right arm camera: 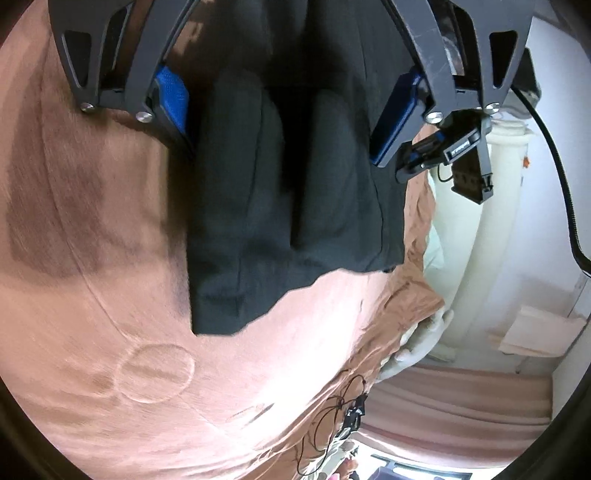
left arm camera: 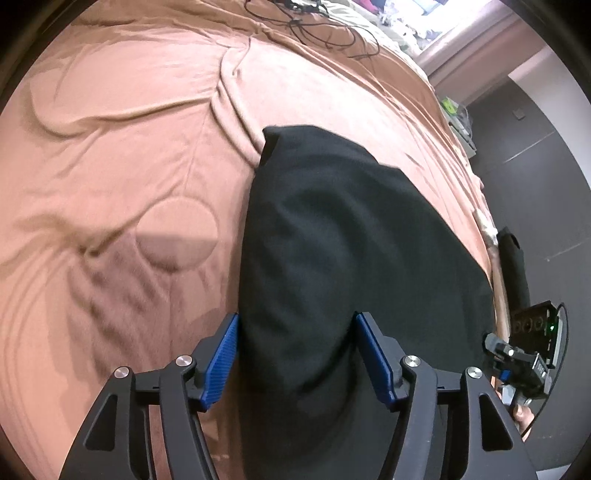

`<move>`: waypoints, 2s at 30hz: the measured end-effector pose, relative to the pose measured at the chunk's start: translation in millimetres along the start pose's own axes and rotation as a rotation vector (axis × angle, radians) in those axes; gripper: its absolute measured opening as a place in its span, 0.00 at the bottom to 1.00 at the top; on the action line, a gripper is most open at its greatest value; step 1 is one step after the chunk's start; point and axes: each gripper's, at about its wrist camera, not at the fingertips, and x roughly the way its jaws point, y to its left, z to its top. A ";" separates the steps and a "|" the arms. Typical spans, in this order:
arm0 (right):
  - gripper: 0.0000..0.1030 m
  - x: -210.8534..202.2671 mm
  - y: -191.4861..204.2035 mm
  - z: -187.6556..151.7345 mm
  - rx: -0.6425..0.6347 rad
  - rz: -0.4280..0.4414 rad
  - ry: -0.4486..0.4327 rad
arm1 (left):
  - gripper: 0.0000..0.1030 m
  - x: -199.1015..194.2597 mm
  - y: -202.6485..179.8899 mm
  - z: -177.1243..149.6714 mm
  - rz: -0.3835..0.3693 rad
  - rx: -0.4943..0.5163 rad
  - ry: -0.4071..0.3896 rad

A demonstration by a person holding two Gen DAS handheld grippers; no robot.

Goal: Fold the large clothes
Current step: 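Close the left tool on the black bundle's end while the right tool grips its edge, then lift the black bundle with both tools and carry it toward the headboard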

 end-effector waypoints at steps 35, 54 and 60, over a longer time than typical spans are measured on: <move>0.12 -97.4 142.7 -66.1 -0.252 0.095 -0.196 | 0.19 -152.8 -56.0 -43.2 -0.059 0.078 -0.298; 0.12 -115.8 278.4 -153.5 -0.479 0.184 -0.198 | 0.16 -299.4 -15.7 -140.9 -0.120 0.016 -0.531; 0.12 -96.3 325.8 -175.9 -0.555 0.220 -0.161 | 0.16 -351.8 16.2 -157.9 -0.092 -0.016 -0.609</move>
